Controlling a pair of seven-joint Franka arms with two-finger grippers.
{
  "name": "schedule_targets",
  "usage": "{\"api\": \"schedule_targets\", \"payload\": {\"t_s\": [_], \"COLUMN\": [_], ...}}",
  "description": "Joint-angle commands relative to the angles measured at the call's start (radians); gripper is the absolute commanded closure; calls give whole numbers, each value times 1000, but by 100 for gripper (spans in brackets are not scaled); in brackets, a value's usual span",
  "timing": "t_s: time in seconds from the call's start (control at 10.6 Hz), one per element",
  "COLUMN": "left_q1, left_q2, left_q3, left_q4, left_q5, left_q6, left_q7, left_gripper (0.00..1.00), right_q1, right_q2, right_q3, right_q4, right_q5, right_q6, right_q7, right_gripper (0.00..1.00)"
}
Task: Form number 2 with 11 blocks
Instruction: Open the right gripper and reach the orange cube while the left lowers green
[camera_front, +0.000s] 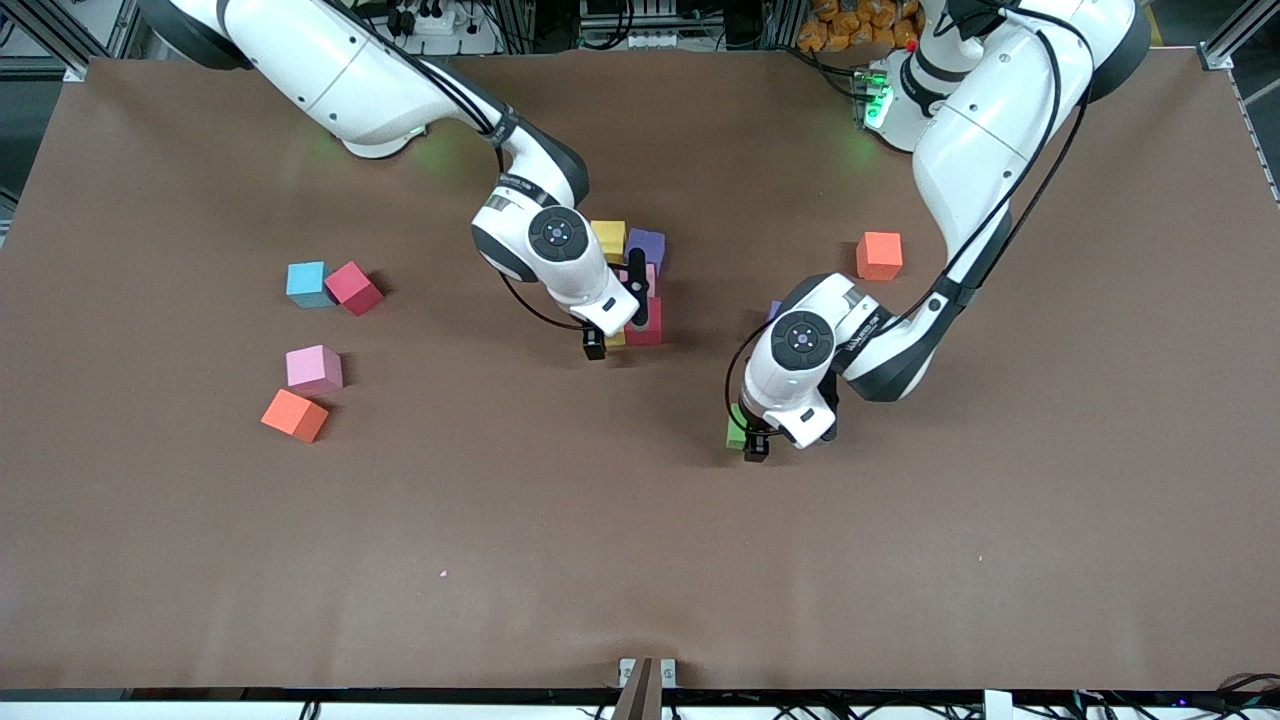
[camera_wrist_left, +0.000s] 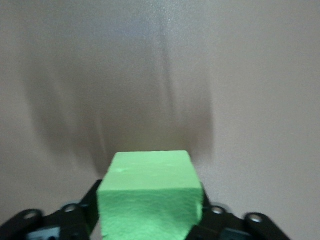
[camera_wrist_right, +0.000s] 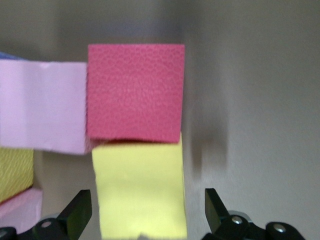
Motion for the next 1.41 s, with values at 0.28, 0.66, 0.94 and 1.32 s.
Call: {"api": "schedule_targets", "payload": {"t_s": [0.28, 0.66, 0.94, 1.32], "left_q1": [-55, -164, -309, -460], "left_q2": [-4, -6, -3, 37], "left_q3": [11, 12, 47, 60], "left_q4": [86, 170, 250, 367], "left_q5": [-24, -116, -127, -136], "left_q6": [-8, -95, -135, -132], "left_q7": [12, -4, -148, -253], "left_gripper": [46, 46, 46, 46], "right_q1": [-50, -246, -276, -462], "right_q2": [-136, -222, -224, -198], "right_q3": [8, -98, -237, -270], "right_q4": [-14, -8, 15, 0], "right_q5": [5, 11, 2, 11], "right_q6": [-223, -247, -175, 14], "right_q7": [-5, -205, -334, -494], "right_gripper": [0, 0, 0, 0]}}
